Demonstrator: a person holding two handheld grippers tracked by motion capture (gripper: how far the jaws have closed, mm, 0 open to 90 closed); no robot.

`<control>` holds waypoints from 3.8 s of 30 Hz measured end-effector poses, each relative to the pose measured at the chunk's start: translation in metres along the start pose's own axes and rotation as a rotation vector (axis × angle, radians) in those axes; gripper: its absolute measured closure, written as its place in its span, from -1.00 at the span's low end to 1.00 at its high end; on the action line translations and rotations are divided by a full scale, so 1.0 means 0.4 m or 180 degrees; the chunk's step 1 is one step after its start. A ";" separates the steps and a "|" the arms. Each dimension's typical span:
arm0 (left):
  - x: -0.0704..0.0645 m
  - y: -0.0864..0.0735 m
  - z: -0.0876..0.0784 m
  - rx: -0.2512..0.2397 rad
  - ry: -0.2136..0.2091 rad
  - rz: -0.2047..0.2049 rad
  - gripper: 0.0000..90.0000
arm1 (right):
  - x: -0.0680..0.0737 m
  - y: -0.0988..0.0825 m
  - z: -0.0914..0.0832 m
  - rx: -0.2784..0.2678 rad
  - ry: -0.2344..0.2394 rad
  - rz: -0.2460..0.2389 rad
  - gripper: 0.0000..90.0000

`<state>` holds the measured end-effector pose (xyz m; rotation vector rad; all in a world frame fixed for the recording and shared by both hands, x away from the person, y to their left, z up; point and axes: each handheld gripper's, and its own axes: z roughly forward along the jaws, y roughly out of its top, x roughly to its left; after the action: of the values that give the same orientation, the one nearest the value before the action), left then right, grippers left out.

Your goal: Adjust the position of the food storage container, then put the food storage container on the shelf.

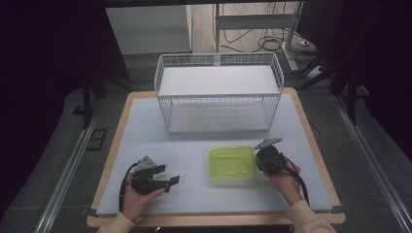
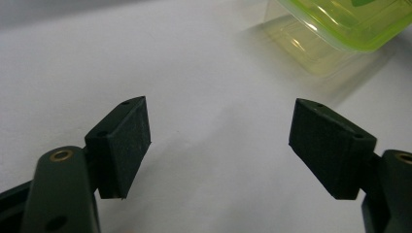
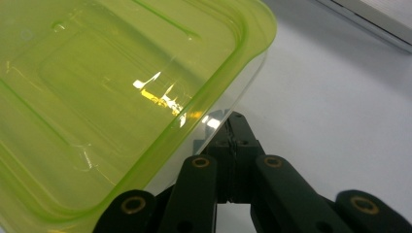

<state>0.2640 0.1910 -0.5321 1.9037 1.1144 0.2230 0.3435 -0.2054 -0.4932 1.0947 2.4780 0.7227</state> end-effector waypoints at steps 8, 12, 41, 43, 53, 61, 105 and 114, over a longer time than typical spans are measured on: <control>0.000 0.000 0.000 -0.0003 0.0001 0.0003 -0.49 | 0.033 0.029 0.026 0.0013 0.0027 -0.0102 1.00; 0.002 -0.001 -0.001 -0.0002 0.0000 -0.0003 -0.49 | 0.049 0.044 0.040 0.0017 0.0049 -0.0140 1.00; 0.005 0.008 -0.013 -0.0109 -0.0089 -0.0168 -0.49 | -0.026 -0.002 -0.035 -0.0403 0.0172 0.0132 0.92; 0.006 0.010 -0.017 -0.0132 -0.0078 -0.0194 -0.49 | -0.041 -0.025 -0.055 -0.0491 0.0209 0.0215 0.89; 0.024 0.049 -0.057 -0.0219 -0.0025 -0.0315 -0.49 | -0.109 -0.084 -0.102 -0.0966 0.0509 0.0864 -0.26; 0.022 0.074 -0.047 -0.0156 -0.0152 -0.0400 -0.49 | -0.126 -0.084 -0.105 -0.1047 0.0762 0.1108 -0.37; 0.014 0.157 0.120 0.0222 -0.0673 -0.0853 -0.42 | -0.045 0.002 0.010 -0.0697 0.1271 0.1183 -0.14; 0.013 0.153 0.139 0.0254 -0.0683 -0.0889 -0.27 | -0.039 0.007 0.038 -0.0584 0.1385 0.1277 0.02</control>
<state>0.3345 0.1493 -0.5192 1.7675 1.2391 -0.1796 0.3627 -0.2108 -0.5023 1.5138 2.4753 1.4082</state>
